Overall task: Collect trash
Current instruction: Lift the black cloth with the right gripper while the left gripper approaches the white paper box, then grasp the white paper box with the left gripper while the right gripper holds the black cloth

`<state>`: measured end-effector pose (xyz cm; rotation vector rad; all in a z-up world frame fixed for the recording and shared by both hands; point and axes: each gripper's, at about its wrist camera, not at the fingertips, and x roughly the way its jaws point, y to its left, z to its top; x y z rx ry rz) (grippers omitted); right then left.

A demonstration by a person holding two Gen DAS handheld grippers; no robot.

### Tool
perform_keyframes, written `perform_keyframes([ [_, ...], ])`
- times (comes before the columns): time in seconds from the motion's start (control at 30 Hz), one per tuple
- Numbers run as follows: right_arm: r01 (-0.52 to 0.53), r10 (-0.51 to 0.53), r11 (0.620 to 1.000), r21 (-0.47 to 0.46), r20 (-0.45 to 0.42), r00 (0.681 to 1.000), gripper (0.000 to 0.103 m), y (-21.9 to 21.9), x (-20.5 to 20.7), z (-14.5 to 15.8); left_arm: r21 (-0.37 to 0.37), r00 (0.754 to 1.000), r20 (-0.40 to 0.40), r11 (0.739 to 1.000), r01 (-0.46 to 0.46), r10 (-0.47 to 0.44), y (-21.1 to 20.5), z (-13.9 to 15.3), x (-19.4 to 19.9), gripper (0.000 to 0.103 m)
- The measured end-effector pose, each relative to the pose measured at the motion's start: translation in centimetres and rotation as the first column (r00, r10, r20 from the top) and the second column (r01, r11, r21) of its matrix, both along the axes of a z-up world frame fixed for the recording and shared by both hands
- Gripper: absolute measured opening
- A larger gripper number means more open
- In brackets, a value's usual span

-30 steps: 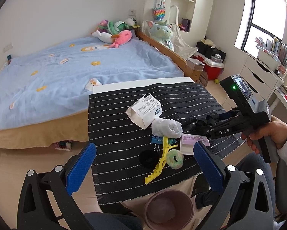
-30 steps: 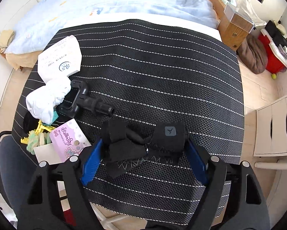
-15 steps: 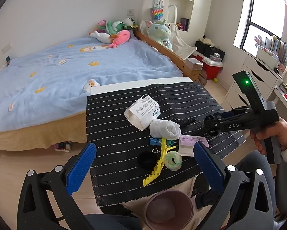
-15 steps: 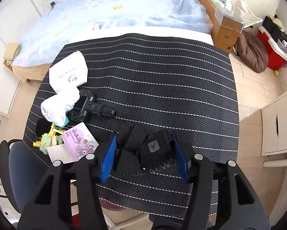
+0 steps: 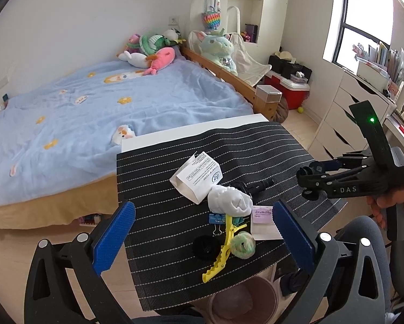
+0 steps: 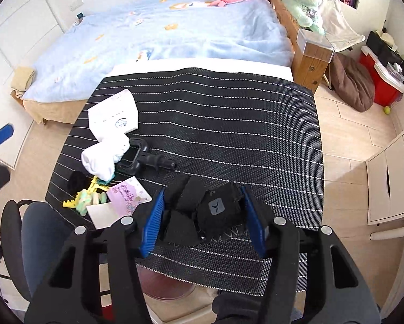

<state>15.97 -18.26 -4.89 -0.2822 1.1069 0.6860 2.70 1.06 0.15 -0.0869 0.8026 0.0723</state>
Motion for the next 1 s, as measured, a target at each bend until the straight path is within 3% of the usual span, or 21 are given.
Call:
perform_keyframes([
  [0.27, -0.007, 0.007, 1.0, 0.015, 0.015, 1.0, 0.055, -0.1, -0.3, 0.9, -0.027, 0.999, -0.049, 0.999, -0.024, 0.023, 0.9, 0.5, 3.8, 0.097],
  [0.6, -0.005, 0.004, 0.999, 0.033, 0.023, 1.0, 0.055, -0.4, -0.4, 1.5, -0.084, 0.976, -0.166, 0.985, -0.153, 0.138, 2.0, -1.5, 8.9, 0.097],
  [0.83, -0.005, 0.004, 0.999, 0.037, 0.029, 1.0, 0.055, -0.5, -0.4, 1.7, -0.131, 0.931, -0.267, 0.947, -0.292, 0.25, 3.0, -4.4, 11.8, 0.097],
  [1.0, -0.002, 0.001, 0.999, 0.04, 0.028, 1.0, 0.055, -0.7, -0.3, 1.6, -0.174, 0.872, -0.353, 0.892, -0.418, 0.34, 3.7, -6.5, 13.2, 0.097],
])
